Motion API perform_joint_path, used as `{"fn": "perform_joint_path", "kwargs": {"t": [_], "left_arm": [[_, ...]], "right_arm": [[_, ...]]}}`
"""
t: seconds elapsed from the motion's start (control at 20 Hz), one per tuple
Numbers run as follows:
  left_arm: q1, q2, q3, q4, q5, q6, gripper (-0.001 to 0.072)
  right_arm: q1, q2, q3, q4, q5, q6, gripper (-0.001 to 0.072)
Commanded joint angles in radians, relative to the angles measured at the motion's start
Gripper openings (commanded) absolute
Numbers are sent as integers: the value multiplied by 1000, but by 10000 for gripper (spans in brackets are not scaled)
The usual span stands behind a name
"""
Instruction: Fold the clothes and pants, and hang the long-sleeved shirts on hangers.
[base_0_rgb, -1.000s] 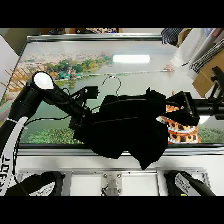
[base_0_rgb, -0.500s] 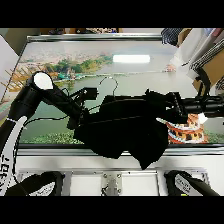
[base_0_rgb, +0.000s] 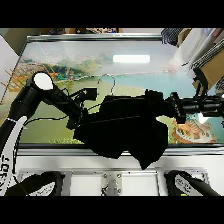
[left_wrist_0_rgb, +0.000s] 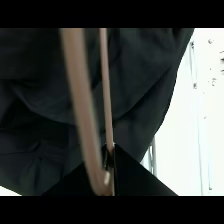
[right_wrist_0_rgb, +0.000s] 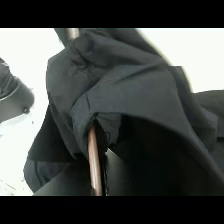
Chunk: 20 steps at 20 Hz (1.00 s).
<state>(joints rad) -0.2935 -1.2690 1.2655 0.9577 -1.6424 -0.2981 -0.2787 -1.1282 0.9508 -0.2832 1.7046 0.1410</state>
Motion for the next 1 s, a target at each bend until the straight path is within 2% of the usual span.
{"fn": "perform_joint_path", "kwargs": {"t": [0.0,0.1,0.25,0.3,0.5,0.95], "left_arm": [[-1,0,1,-42,1,2,12],[-1,0,1,-42,1,2,12],[-1,0,1,-42,1,2,12],[-1,0,1,-42,1,2,13],[0,0,2,-41,5,2,13],[0,0,1,-41,5,2,13]], "right_arm": [[0,0,0,0,-11,-43,13],[0,0,0,0,-11,-149,13],[0,0,0,0,-23,-379,13],[0,0,0,0,-35,-417,13],[0,-1,0,0,-78,-426,13],[0,-1,0,0,-77,-426,13]]}}
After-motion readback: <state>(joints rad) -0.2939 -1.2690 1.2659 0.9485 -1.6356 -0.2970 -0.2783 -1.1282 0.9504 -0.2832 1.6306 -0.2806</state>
